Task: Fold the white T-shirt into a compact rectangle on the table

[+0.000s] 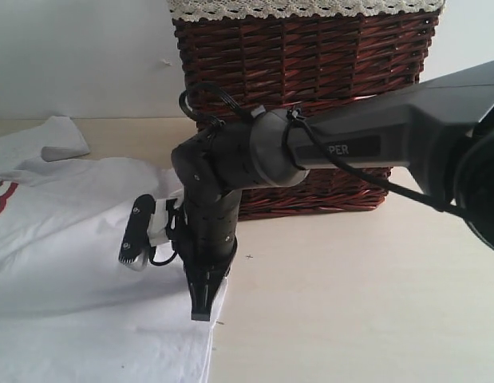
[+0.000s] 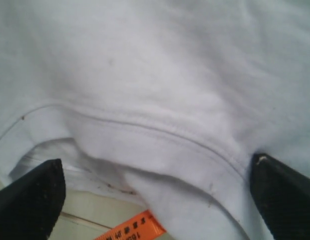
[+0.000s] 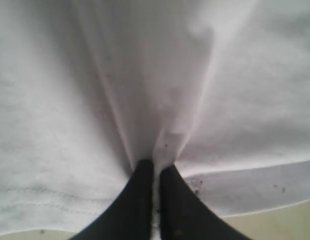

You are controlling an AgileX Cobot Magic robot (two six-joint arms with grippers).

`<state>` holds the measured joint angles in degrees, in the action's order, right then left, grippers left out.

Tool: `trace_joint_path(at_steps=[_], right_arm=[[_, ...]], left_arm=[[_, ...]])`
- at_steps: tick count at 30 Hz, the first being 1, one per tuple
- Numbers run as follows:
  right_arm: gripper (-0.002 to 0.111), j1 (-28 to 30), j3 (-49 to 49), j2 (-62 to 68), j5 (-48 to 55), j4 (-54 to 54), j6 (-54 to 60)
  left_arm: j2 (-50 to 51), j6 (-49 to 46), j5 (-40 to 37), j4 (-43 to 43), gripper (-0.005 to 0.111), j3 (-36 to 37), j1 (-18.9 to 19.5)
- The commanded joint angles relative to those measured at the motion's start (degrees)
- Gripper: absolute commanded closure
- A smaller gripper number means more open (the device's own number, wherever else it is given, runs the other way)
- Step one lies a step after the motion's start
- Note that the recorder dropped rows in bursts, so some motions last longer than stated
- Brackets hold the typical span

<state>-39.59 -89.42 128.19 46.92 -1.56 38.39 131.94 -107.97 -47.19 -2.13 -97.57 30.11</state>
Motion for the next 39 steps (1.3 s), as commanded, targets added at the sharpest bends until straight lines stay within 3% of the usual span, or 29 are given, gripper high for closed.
trace_joint_path(at_steps=[1,33,39], right_arm=[[0.108,-1.90,0.84,-1.44,3.07,2.22,2.49],[0.108,-2.03,0.84,-1.68,2.39,2.89,2.49],[0.108,-2.03,0.84,-1.68,2.28,2.89,2.49]], left_arm=[[1.93,0.46,2.32,2.81,0.011,0.44,-0.10],[1.93,0.46,2.43,2.81,0.011,0.44,0.12],[2.08,7.89,1.71,2.81,0.011,0.44,0.12]])
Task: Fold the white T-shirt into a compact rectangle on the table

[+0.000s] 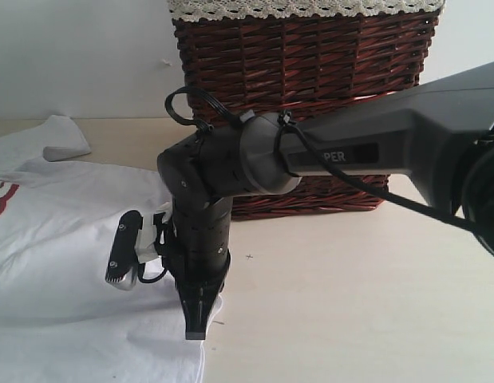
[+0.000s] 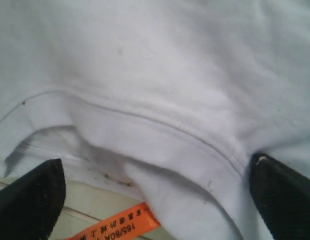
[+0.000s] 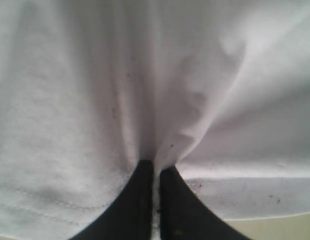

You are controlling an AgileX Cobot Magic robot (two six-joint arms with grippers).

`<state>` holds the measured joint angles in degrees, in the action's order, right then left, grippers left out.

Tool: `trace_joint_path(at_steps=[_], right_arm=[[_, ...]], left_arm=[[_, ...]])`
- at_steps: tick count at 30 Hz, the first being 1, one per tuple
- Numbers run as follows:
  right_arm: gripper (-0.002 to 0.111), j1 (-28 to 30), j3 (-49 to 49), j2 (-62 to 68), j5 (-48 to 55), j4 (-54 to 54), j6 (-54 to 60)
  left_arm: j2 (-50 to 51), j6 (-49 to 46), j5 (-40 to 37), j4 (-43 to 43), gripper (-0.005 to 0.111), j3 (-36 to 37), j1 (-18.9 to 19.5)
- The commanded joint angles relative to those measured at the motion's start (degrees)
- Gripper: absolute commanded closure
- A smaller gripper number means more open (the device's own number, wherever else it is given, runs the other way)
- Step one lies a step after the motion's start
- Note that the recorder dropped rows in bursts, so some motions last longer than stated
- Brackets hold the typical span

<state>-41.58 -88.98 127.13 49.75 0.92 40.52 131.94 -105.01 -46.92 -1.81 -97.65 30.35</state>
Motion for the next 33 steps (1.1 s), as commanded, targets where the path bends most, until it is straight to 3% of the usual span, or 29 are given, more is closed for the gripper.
trace_joint_path(at_steps=[1,6,9,15,20,25,33], right_arm=[[0.108,-0.03,0.40,-0.61,-0.56,0.42,0.37],[0.108,-0.03,0.40,-0.61,-0.56,0.42,0.99],[0.108,-0.03,0.40,-0.61,-0.56,0.42,0.99],[0.108,-0.03,0.40,-0.61,-0.66,0.42,0.97],[0.108,-0.03,0.40,-0.61,-1.04,0.42,1.39],[0.108,-0.03,0.40,-0.61,-1.46,-0.09,1.39],[0.108,-0.03,0.40,-4.20,-0.78,-1.23,1.39]], left_arm=[[2.08,5.39,1.44,2.49,0.011,0.53,-0.12],[2.08,5.24,1.55,2.49,0.011,0.53,-0.12],[2.21,5.24,1.63,2.49,0.018,0.53,-0.12],[3.15,8.01,1.28,2.49,0.061,0.75,-0.12],[3.53,11.18,-1.10,2.49,0.106,0.86,-0.23],[2.72,12.34,-3.78,2.37,0.107,0.86,-0.23],[-4.26,31.04,-5.80,2.63,0.107,0.86,-0.12]])
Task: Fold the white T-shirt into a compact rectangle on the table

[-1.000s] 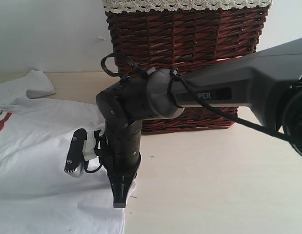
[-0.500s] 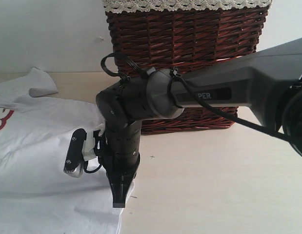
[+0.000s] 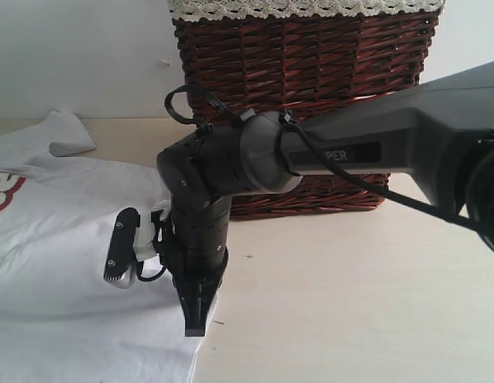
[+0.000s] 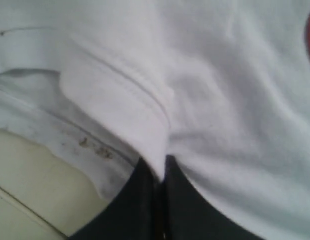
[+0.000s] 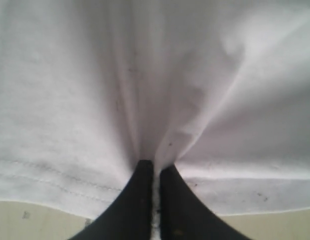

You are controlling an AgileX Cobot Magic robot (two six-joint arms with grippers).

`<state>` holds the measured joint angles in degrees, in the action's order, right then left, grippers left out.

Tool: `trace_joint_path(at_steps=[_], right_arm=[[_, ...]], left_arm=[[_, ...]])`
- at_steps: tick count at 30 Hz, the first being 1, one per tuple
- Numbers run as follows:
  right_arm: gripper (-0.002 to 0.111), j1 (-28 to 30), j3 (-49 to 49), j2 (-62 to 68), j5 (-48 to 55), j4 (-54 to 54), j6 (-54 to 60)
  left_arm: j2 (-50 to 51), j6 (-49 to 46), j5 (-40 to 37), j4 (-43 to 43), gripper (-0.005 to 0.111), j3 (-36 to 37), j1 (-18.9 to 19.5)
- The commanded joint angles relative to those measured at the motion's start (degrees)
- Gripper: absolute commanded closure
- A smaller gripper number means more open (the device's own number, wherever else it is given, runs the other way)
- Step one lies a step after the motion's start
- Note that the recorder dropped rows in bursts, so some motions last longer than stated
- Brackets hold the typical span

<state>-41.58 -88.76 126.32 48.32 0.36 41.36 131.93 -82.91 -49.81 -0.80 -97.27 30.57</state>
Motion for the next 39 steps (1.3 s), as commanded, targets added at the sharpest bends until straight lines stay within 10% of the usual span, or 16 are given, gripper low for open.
trace_joint_path(at_steps=[1,19,25,29,39], right_arm=[[0.108,-0.03,0.18,-4.55,0.90,-0.68,0.54],[0.108,-0.46,0.35,-34.14,20.51,-1.36,-10.37],[0.108,-0.46,1.66,-46.28,21.64,-5.34,-17.68],[0.108,-0.46,6.73,-55.11,21.64,-8.99,-20.90],[0.108,-0.46,9.52,-71.84,21.64,-10.90,-30.30]], left_arm=[[-5.48,10.75,-3.69,1.62,0.107,0.47,-0.22],[-45.05,38.45,-15.08,0.80,0.107,8.35,1.43],[-63.55,28.74,-9.81,30.00,0.107,29.02,-1.62],[-74.85,29.15,-9.43,29.17,0.107,31.41,-7.24],[-92.61,40.20,-13.15,22.20,0.107,27.79,-7.24]])
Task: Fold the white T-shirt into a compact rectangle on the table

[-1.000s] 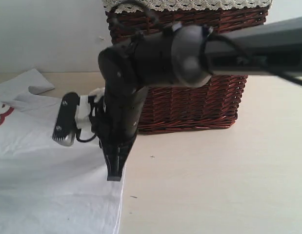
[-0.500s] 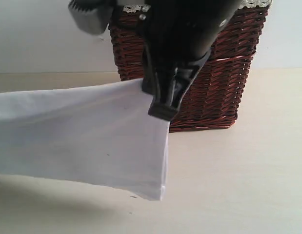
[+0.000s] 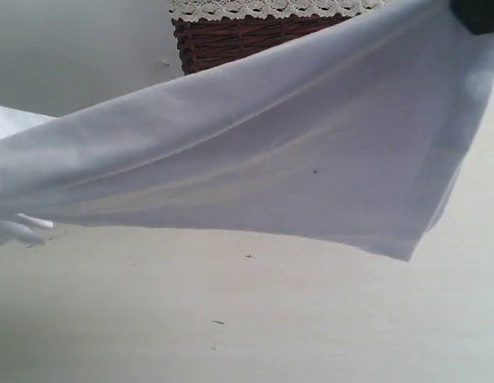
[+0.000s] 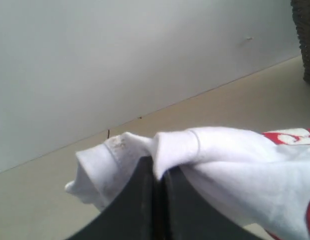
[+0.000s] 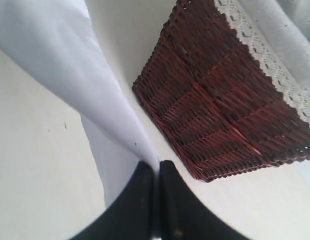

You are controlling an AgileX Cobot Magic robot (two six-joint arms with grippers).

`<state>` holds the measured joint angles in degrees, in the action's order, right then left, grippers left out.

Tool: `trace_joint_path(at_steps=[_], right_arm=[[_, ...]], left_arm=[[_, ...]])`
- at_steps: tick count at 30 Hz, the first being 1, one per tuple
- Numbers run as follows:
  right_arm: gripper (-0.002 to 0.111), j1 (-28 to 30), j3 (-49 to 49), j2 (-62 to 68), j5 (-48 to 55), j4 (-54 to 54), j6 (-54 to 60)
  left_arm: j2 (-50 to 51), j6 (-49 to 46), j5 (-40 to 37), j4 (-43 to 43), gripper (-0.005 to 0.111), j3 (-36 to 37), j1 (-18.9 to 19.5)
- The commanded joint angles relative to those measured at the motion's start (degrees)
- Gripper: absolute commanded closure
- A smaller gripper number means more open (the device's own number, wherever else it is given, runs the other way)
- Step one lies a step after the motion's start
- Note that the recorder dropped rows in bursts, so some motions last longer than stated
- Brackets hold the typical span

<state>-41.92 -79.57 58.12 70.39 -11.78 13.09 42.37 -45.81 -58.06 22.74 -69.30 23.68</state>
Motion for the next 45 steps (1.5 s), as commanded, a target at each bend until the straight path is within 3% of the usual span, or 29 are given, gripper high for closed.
trace_joint_path(at_steps=[1,4,9,13,17,21,26,30,33,37,41,42,43,45], right_arm=[[0.108,-0.13,0.33,-4.51,-0.43,1.73,-2.25],[0.108,-0.13,1.14,-6.95,-0.43,3.87,-3.27],[0.108,-0.13,6.44,-11.41,-0.43,3.83,-4.59],[0.108,-0.13,12.93,-13.99,-0.43,-1.25,-10.38],[0.108,-0.13,20.60,-13.21,-0.43,-3.57,-14.23],[0.108,-0.13,28.09,-7.28,-0.43,-4.49,-16.86],[0.108,-0.13,31.63,2.87,-0.43,-14.82,-22.44],[0.108,-0.13,31.63,9.37,-3.46,-30.19,-34.72],[0.108,-0.13,31.63,13.43,-8.88,-39.04,-43.30],[0.108,-0.13,31.63,18.75,-13.07,-48.99,-50.19],[0.096,-0.02,30.98,22.73,-16.36,-51.81,-52.39],[0.090,0.12,30.30,23.56,-16.50,-52.22,-52.39],[0.079,0.12,28.69,24.74,-15.84,-53.13,-53.77],[0.067,0.12,26.20,25.65,-14.60,-53.95,-55.47]], left_arm=[[-3.62,3.09,-6.66,-1.33,0.107,-0.18,-0.35],[-5.57,4.30,-11.90,-1.48,0.107,-0.18,-0.35],[-9.71,5.03,-11.90,-1.08,0.107,-0.18,-0.35],[-11.16,7.60,-11.90,-6.78,0.107,1.48,-0.35],[-11.68,7.72,-11.90,-6.25,0.107,8.35,-0.35],[-11.08,6.86,-11.72,-0.45,0.107,20.63,-0.35],[-9.49,2.04,6.33,0.22,0.107,33.27,-0.35],[-6.30,-0.68,27.64,0.73,0.107,40.92,-0.35],[-2.13,-0.68,44.23,3.37,0.107,45.22,-0.35],[4.64,-0.30,59.60,4.08,0.106,47.18,-0.54],[10.46,4.62,68.54,4.47,0.084,47.18,-3.94],[11.82,4.37,70.92,3.87,0.074,47.18,-4.86],[13.88,4.11,73.37,0.74,0.050,47.18,-5.51],[16.03,4.31,76.09,0.88,0.032,47.18,-5.48]])
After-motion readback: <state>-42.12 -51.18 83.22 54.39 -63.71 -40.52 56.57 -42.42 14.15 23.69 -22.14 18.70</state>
